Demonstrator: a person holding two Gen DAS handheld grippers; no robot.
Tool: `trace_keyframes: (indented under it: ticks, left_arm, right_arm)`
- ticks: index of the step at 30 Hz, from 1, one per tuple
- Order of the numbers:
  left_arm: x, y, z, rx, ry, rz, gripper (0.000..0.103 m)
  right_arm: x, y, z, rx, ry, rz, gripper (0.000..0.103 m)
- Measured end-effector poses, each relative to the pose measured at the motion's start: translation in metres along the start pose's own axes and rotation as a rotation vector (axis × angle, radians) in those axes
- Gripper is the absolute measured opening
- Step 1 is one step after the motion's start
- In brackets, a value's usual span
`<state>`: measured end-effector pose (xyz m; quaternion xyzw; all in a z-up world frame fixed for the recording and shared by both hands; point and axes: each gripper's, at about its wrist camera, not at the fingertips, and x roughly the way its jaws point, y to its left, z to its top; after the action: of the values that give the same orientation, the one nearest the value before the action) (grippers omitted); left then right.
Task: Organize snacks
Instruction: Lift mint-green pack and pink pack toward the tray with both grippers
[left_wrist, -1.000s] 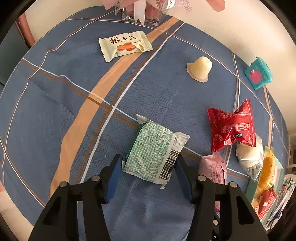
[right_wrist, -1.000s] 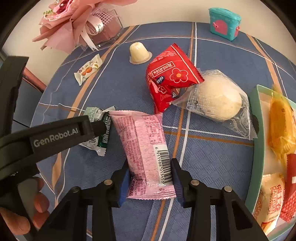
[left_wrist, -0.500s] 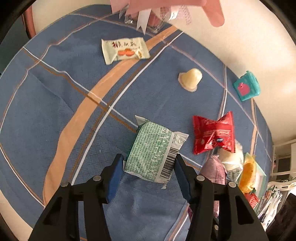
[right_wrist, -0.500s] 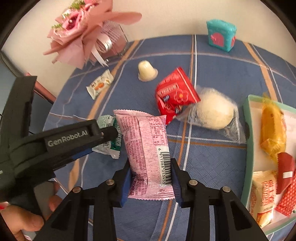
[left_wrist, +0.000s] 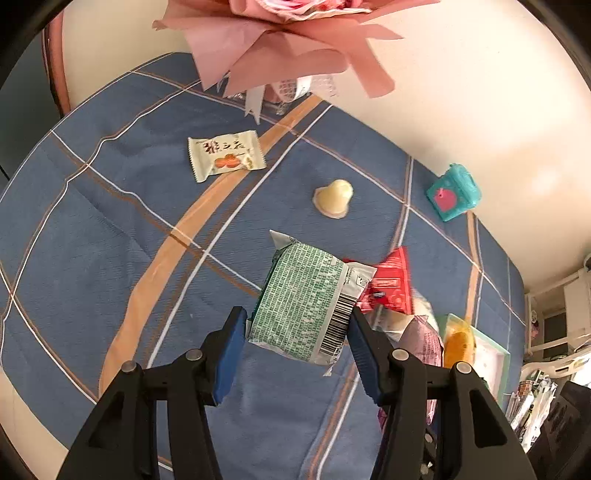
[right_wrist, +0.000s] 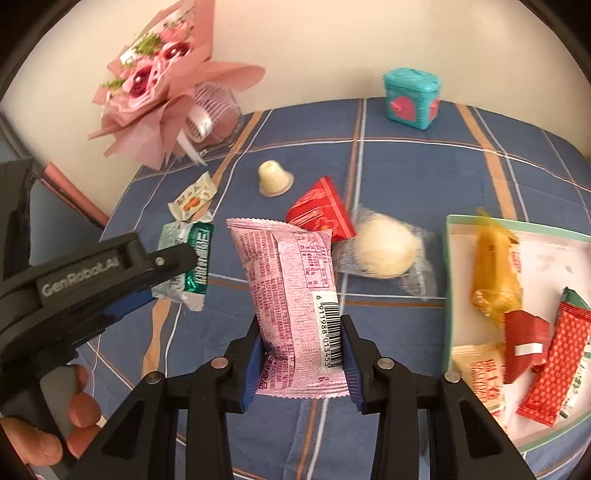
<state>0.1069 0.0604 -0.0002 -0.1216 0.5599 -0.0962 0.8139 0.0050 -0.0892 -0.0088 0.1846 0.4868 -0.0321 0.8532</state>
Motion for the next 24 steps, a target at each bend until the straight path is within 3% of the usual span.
trace_keyframes:
  ticks: [12, 24]
  left_arm:
    - [-0.008, -0.045, -0.018, 0.050, -0.009, -0.046, 0.057]
    - [0.000, -0.105, -0.040, 0.127, 0.004, -0.080, 0.057]
  right_arm:
    - [-0.032, -0.040, 0.005, 0.068, -0.049, -0.020, 0.041]
    - [-0.057, -0.114, 0.006, 0.183, -0.089, -0.069, 0.041]
